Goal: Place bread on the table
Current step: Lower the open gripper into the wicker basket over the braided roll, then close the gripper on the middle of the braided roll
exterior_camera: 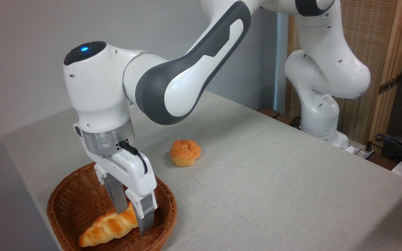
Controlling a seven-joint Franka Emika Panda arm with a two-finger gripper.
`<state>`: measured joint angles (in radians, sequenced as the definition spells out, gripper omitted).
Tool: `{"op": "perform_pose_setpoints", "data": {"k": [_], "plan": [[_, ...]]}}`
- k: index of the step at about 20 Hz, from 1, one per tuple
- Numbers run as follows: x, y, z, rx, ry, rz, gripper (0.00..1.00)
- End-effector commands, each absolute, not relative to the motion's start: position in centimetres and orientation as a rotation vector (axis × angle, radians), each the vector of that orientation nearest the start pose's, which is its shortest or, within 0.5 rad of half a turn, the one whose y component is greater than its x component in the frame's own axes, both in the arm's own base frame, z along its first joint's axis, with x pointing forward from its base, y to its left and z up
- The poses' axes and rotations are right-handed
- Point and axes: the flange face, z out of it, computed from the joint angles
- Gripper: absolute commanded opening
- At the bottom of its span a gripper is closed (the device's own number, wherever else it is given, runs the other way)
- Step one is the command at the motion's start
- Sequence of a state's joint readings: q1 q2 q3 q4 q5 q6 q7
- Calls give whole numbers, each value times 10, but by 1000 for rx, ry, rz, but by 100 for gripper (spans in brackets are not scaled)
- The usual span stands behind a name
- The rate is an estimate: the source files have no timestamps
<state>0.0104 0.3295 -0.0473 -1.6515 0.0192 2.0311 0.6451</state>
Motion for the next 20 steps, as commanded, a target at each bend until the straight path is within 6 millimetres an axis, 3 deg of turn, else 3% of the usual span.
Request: {"op": "perform_pose_setpoints", "data": {"k": [1,5,9,13,15,20], "plan": [[660,-28,417,-2926,1086,-77,100],[662,-11,435,-2936,1035,-123,100],[663,5,465,-2938,982,-199,100],[664,-10,464,-2981,986,-224,100],[664,-31,457,-2970,1047,-211,100],[666,-35,444,-2960,1088,-181,100]]}}
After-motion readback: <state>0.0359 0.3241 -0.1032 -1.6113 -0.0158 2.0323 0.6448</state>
